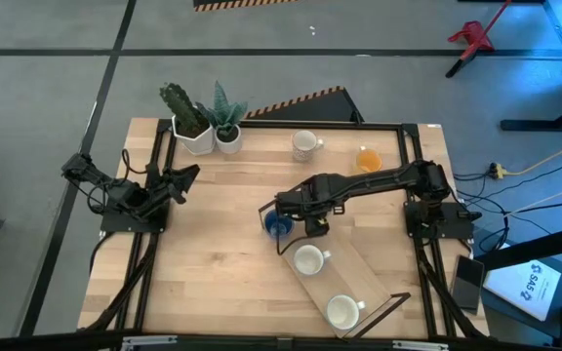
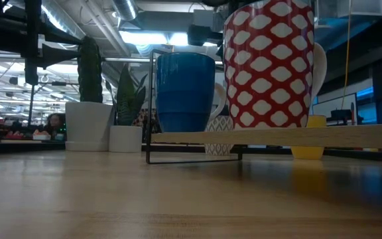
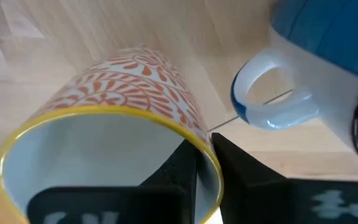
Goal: Place coffee mugs
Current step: Put the orange patterned mug on the shelf, then put the gray patterned mug on the shelf
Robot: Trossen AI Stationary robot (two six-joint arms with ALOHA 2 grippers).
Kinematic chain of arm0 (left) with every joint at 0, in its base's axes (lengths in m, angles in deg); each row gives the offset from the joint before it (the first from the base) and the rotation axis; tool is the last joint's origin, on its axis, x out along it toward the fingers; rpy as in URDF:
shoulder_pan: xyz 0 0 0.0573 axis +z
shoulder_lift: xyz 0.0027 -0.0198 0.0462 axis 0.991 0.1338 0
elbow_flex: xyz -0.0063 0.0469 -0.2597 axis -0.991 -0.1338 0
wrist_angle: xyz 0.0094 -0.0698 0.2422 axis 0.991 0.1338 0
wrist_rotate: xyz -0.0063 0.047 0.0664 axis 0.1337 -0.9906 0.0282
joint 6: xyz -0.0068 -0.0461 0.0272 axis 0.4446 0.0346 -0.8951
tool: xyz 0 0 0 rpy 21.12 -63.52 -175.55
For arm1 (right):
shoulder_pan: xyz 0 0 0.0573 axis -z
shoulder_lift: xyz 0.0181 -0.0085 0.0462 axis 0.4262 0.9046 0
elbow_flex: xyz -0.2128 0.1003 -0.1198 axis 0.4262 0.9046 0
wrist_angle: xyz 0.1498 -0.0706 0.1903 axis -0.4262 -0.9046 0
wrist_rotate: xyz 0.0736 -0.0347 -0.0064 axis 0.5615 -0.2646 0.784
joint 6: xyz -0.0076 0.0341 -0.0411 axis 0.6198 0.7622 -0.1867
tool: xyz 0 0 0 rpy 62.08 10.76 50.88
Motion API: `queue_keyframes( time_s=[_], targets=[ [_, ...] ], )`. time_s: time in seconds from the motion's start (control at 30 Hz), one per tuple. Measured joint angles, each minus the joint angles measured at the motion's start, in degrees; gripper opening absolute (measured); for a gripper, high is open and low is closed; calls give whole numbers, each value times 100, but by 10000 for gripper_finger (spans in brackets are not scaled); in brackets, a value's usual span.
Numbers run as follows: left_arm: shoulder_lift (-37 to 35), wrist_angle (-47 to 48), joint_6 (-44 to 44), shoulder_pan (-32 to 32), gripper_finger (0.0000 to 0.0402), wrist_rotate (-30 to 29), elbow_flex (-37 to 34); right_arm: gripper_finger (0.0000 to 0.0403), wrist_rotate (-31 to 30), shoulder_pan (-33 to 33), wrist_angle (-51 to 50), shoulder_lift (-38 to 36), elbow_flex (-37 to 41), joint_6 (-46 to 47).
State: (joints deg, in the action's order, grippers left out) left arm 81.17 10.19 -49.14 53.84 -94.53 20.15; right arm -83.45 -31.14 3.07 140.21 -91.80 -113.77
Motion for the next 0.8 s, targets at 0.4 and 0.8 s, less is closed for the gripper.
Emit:
queue_keyframes(
  time_s=[0.4,0.8],
  targets=[
    [0,0,0,0,121,0,1,90,-153,0,4,-2,-1,333],
    [1,0,0,0,121,0,-1,164,-206,0,-28,-11,-5,491]
  ],
)
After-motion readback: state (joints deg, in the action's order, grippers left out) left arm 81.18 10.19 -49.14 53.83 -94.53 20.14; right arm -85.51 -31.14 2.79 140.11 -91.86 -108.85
